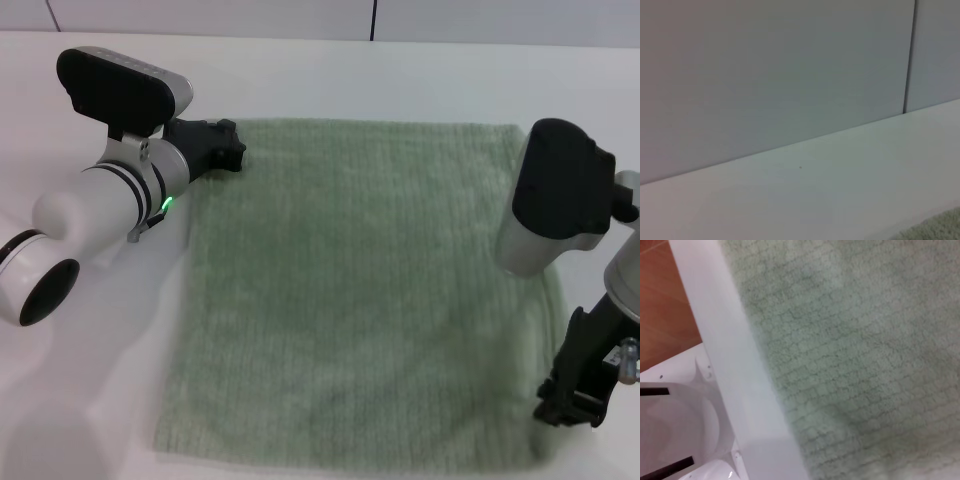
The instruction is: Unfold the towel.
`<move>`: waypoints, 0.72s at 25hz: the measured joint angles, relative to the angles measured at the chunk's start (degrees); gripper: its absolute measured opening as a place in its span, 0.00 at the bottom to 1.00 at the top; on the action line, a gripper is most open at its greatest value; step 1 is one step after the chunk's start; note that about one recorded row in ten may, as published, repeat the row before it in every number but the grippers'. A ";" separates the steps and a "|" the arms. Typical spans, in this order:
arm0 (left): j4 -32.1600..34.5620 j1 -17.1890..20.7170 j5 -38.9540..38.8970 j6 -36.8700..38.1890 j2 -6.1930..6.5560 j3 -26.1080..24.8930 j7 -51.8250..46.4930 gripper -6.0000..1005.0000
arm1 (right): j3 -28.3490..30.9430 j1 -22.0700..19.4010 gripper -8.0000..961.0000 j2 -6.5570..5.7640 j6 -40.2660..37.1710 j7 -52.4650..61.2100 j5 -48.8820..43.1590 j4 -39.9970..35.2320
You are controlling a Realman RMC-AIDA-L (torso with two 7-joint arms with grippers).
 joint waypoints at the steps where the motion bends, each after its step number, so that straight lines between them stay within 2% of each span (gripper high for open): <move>1: -0.02 0.00 0.00 0.00 0.00 0.00 0.00 0.05 | -0.01 0.05 0.14 0.01 0.08 0.01 0.01 0.06; 4: -0.05 0.01 0.00 0.01 0.00 0.00 0.00 0.05 | 0.02 0.06 0.20 0.03 0.52 0.03 0.08 -0.42; 8: -0.26 0.21 0.00 0.01 0.00 0.00 0.00 0.05 | 0.05 -0.25 0.34 0.09 0.95 0.12 0.13 -1.60; 15: -0.66 0.50 0.00 -0.01 0.00 0.00 0.00 0.05 | 0.80 -2.06 0.34 0.22 3.63 0.50 0.31 -7.95; 17: -0.68 0.56 0.00 -0.02 0.00 0.00 0.00 0.05 | 1.33 -3.54 0.34 0.26 6.74 0.59 0.35 -10.83; 18: -0.68 0.60 -0.01 -0.04 0.00 0.00 0.00 0.05 | 1.80 -5.87 0.34 0.30 11.89 0.45 0.56 -13.97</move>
